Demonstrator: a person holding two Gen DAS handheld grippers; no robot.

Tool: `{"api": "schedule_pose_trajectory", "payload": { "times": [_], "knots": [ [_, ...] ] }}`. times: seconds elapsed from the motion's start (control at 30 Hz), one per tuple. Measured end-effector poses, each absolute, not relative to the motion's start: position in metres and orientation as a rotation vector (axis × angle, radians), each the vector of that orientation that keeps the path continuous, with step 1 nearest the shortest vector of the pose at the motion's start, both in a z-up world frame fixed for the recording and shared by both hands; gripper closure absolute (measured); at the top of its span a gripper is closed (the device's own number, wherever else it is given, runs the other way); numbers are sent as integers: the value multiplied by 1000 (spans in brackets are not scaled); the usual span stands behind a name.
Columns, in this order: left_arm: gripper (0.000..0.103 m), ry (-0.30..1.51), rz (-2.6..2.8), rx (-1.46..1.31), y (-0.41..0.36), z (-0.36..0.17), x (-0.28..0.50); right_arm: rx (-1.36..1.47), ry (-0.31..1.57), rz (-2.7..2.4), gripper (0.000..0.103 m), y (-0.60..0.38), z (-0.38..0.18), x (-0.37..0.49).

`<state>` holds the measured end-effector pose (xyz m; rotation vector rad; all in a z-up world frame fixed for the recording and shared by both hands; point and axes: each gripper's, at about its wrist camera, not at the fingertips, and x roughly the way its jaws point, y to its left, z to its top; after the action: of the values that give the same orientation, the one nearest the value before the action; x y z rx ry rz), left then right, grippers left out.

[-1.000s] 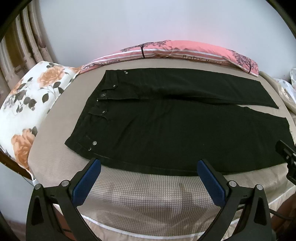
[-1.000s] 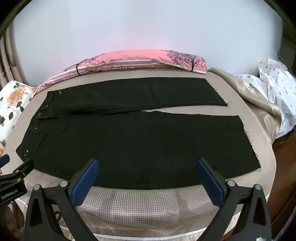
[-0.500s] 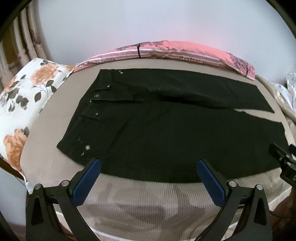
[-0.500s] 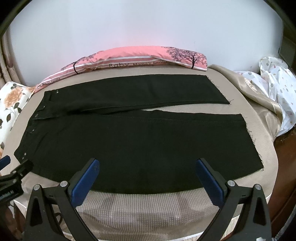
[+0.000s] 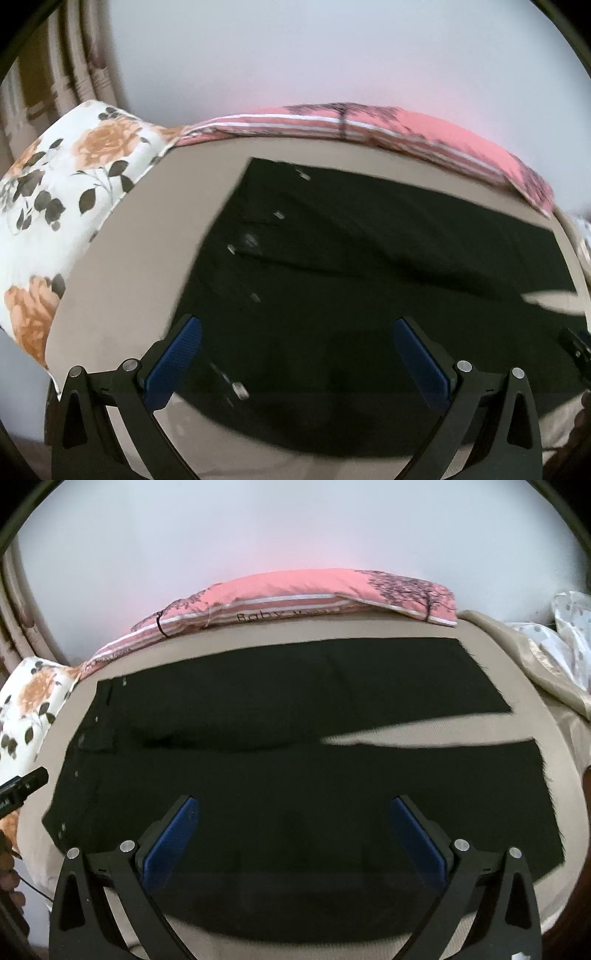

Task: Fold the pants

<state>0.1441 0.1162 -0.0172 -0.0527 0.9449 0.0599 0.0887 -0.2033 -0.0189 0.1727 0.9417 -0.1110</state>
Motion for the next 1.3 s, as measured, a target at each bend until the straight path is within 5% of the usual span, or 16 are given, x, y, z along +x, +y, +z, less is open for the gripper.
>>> {"api": "schedule_pose_trajectory", "payload": {
  "times": [0.3,0.93,1.03,1.2,1.3],
  "knots": [
    [33,937,-108,-305,206,-20,250,234,894,-12,0,-198,-16,171],
    [37,1113,-409,-470,242,-107,393,201,1015,-64,0,-185,-71,253],
    [46,1135,-456,-502,245,-118,404,208,1027,-60,0,-182,-78,260],
    [79,1180,-469,-463,243,-125,414,206,1038,-62,0,-178,-89,271],
    [85,1187,-512,-514,245,-125,417,205,1045,-58,0,-176,-93,275]
  ]
}}
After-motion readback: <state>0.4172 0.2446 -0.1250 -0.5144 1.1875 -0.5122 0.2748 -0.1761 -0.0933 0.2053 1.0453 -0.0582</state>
